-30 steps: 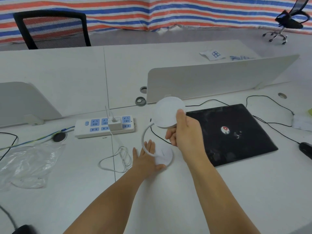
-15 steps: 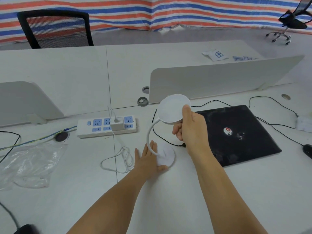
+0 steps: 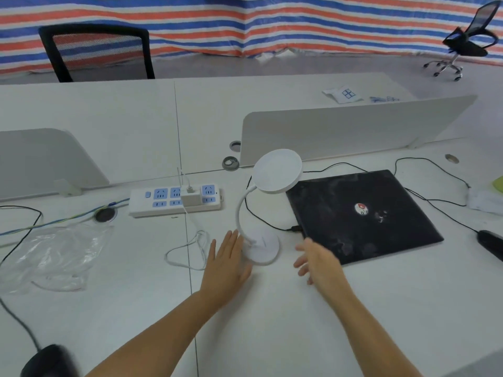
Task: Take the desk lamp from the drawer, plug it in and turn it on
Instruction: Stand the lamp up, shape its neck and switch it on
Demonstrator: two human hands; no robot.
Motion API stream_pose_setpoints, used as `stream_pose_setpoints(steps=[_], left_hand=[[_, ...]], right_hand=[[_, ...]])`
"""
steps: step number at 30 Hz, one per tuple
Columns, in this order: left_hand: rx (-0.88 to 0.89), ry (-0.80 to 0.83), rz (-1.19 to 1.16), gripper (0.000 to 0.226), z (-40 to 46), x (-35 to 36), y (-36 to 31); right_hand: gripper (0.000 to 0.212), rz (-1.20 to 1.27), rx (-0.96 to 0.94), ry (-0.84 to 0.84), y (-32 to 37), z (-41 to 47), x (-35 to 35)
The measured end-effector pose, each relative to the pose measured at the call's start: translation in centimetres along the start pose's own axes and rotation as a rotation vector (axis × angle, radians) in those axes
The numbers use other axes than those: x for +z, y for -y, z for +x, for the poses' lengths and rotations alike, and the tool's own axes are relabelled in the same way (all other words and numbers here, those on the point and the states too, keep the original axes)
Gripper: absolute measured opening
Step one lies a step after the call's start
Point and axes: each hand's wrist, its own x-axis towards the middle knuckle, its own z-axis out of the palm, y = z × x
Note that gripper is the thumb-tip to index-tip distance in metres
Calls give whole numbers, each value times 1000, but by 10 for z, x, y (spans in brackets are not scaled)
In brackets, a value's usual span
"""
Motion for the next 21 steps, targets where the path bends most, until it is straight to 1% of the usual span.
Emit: stream_pose_setpoints(steps=[1, 3, 5, 7, 8, 10, 12, 14, 17, 19, 21], left_hand=[[42, -33, 19, 69, -13, 7, 0], [109, -7, 50, 65, -38, 22, -5], [126, 72, 66, 63, -54, 35, -10], [102, 130, 87, 60, -63, 45, -9], [81, 154, 97, 58, -67, 49, -9], [53, 175, 111, 57, -72, 54, -7], [42, 174, 123, 60, -74, 57, -5], [42, 160, 131, 60, -73, 56, -7], [43, 142, 129, 60, -73, 56, -8], [40, 136, 129, 58, -73, 57, -8], [40, 137, 132, 56, -73, 57, -8]], right_hand=[[31, -101, -37, -5, -23, -3, 12], [28, -296, -161, -26, -65, -10, 34], [38, -457, -261, -18, -94, -18, 51], [49, -633, -324, -19, -114, -20, 61], [53, -710, -343, 7, -122, -20, 63], [58, -841, -322, 54, -130, -21, 64], [60, -895, -322, 68, -134, -20, 63], [58, -926, -383, 39, -138, -17, 61], [44, -883, -493, -80, -130, -5, 59], [45, -821, -495, -151, -106, 10, 58], [53, -802, -462, -95, -79, 26, 57]])
